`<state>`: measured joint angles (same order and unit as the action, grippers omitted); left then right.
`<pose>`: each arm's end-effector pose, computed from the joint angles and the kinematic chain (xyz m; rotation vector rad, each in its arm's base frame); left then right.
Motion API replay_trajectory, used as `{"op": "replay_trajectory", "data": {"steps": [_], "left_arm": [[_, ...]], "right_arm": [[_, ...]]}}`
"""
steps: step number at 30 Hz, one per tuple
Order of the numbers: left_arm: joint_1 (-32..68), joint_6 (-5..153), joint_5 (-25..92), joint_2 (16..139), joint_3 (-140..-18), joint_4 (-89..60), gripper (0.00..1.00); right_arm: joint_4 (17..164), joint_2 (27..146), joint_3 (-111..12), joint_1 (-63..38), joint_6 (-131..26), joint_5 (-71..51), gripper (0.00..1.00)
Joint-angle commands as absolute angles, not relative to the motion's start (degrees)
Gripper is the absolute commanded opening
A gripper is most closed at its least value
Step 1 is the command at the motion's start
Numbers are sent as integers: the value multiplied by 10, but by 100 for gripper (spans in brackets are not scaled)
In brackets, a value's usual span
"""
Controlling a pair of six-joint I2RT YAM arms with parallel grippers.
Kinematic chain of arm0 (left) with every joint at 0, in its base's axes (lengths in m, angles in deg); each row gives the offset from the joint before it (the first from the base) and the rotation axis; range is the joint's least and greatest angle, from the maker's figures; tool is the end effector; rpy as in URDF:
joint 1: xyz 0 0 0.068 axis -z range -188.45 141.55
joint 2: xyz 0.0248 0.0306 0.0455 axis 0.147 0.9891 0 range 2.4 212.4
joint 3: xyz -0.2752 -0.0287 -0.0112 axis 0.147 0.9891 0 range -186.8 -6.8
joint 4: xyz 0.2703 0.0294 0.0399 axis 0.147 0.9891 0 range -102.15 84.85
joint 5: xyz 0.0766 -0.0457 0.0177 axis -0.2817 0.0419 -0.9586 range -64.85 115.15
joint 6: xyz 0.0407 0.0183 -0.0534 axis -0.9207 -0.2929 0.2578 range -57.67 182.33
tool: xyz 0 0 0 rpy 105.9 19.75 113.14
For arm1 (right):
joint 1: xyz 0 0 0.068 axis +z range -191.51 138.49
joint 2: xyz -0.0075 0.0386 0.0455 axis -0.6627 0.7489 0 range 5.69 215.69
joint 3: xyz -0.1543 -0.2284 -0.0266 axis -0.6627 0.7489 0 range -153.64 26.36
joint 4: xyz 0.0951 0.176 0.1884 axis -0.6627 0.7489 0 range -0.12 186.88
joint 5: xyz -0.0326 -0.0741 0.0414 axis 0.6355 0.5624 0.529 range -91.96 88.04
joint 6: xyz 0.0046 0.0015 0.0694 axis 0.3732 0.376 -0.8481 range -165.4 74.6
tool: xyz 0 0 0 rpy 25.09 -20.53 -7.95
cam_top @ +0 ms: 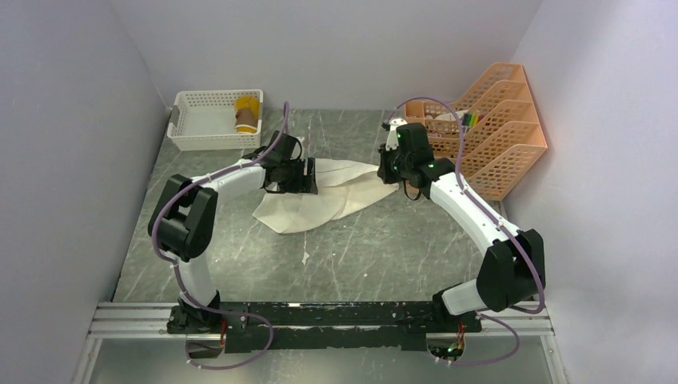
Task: Roll the towels
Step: Flatten out the towel at the center of the board.
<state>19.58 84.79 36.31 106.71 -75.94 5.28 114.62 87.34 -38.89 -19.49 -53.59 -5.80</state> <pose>0.3580 -0.2031 0.1702 0.2097 2.5603 -0.5975 0.3183 0.1328 0.2774 -0.3131 2.2903 0.3483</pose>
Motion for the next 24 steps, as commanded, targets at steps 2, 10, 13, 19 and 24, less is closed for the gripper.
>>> {"op": "replay_trajectory", "data": {"steps": [2,10,13,19,24], "left_arm": [[202,831,327,1085,-791,52,77],[202,815,378,1121,-797,18,53],[202,819,416,1125,-794,1,29],[196,807,414,1079,-816,51,7],[120,768,368,953,-836,114,7]], "right_arm": [[1141,875,-387,-202,-540,-76,0],[1138,876,-385,-204,-539,-82,0],[1139,873,-385,-206,-539,-80,0],[1130,843,-387,-222,-557,-70,0],[1075,778,-390,-268,-618,-87,0]]}}
